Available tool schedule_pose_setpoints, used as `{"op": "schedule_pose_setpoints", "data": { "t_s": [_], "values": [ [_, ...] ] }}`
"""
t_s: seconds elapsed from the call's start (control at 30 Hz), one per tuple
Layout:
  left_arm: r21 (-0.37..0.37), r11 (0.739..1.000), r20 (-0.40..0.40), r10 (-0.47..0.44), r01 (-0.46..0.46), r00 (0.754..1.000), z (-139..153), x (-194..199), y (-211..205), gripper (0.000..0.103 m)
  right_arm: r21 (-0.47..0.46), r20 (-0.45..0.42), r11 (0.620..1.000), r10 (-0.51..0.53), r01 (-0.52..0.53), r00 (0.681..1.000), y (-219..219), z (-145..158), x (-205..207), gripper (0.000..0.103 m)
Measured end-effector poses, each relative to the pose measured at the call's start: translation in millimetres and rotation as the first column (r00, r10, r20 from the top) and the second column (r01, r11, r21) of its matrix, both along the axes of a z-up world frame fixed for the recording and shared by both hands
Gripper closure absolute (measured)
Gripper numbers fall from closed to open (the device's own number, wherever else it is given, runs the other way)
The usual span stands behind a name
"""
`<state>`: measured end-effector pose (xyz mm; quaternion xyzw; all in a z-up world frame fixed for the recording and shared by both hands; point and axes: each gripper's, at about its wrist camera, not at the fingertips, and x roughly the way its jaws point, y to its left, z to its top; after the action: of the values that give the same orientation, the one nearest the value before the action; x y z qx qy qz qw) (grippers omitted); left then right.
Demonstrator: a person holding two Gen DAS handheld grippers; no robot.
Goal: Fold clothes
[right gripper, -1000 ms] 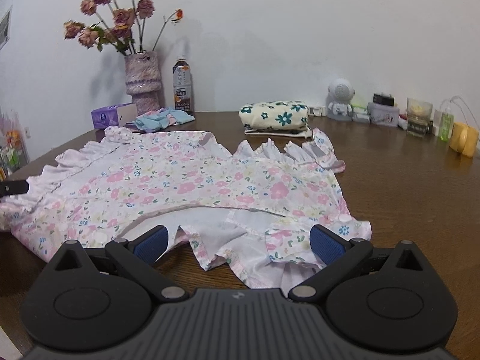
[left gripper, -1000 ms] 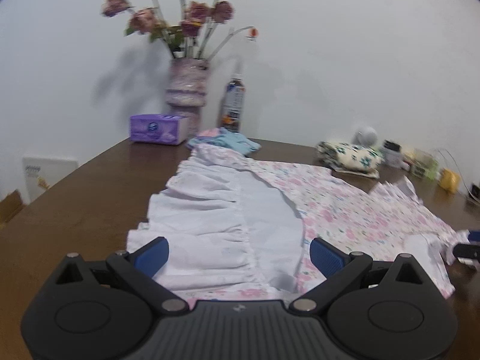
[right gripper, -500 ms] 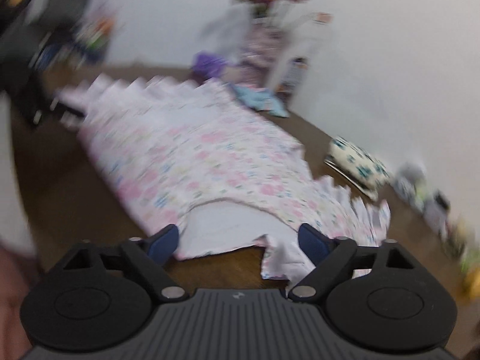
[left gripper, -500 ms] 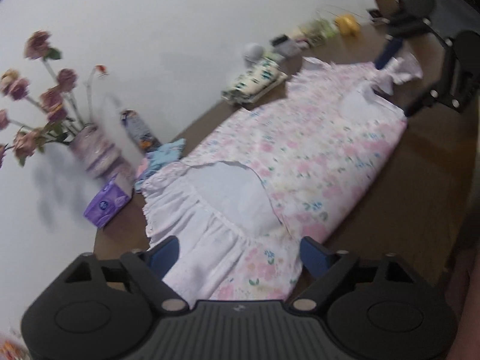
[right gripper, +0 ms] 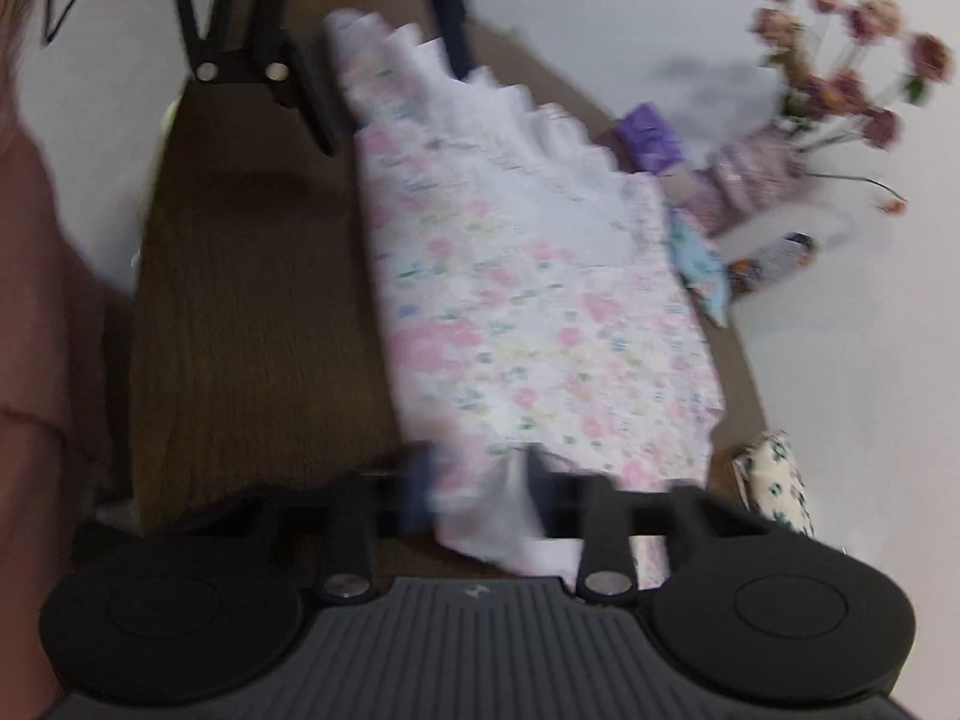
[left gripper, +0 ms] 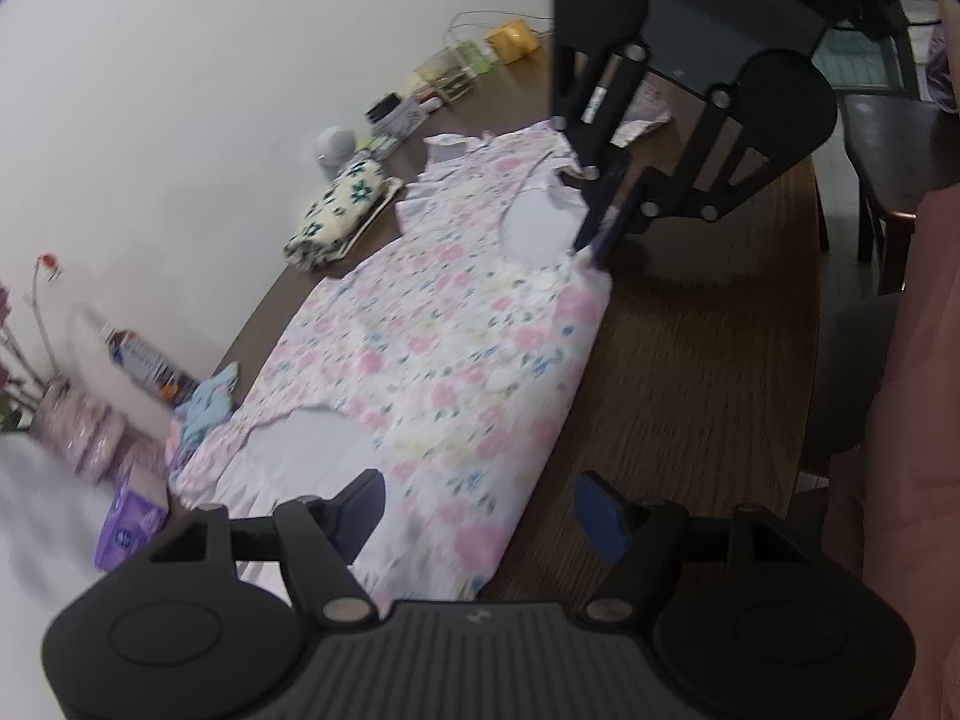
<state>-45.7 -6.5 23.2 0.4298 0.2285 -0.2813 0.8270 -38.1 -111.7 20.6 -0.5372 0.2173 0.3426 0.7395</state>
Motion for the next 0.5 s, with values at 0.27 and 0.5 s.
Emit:
{"op": "schedule_pose_setpoints", "data": {
  "t_s": [0.27, 0.5],
  "values": [
    [0.065, 0.998, 0.007, -0.004, 0.004, 1.000, -7.2, 12.6, -11.3, 0.086, 0.115, 0.006, 0.992, -0.061, 0.060, 0.998, -3.0, 21.6, 6.5, 0.101],
    [0.034, 0.999, -0.028, 0.015, -0.014, 0.999, -0.6, 23.1, -10.0, 0.101, 0.154, -0.045, 0.986, -0.063, 0.069, 0.997, -8.1, 22.0, 6.9, 0.090]
  ]
}}
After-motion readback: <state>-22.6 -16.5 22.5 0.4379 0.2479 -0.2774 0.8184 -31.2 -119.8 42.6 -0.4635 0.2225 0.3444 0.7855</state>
